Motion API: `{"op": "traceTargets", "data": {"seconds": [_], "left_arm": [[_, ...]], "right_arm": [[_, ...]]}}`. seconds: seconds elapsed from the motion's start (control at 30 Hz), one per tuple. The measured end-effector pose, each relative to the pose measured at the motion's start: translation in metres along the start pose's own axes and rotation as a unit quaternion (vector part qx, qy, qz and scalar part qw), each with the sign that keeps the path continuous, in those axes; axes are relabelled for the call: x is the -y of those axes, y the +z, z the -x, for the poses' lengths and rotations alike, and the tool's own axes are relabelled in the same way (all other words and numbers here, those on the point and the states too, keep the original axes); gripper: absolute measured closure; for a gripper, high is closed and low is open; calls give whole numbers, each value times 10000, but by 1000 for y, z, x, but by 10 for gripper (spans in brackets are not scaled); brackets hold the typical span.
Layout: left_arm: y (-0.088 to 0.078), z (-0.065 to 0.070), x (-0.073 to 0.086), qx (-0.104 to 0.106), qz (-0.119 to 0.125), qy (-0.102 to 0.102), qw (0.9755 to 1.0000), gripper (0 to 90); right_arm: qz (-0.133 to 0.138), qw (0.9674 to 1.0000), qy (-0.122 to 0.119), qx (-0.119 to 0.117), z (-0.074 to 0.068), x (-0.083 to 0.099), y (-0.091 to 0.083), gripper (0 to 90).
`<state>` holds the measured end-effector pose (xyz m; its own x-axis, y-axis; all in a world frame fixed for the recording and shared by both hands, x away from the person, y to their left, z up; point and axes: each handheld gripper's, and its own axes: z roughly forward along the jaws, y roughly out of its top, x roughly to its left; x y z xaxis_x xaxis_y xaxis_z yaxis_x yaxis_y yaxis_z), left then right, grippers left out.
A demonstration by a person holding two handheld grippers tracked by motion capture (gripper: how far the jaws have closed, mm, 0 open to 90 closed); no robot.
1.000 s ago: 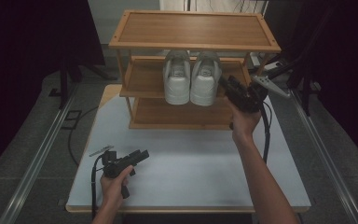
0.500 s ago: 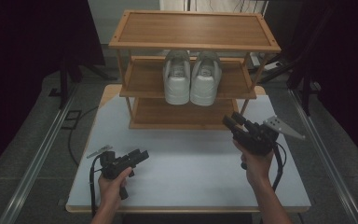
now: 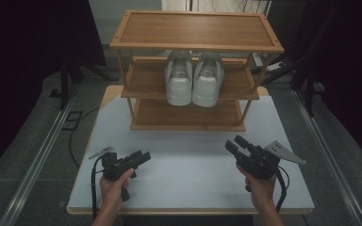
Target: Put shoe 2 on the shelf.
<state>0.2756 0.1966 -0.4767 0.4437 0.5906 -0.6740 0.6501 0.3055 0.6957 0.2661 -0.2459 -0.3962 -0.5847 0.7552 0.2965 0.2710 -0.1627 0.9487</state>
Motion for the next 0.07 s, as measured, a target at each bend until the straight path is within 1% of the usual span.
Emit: {"op": "traceTargets", "data": {"seconds": [0.07], "left_arm": [[0, 1, -2, -10, 36, 8, 10000, 360]], "right_arm": [[11, 9999, -100, 43, -1, 2, -2, 447]]}}
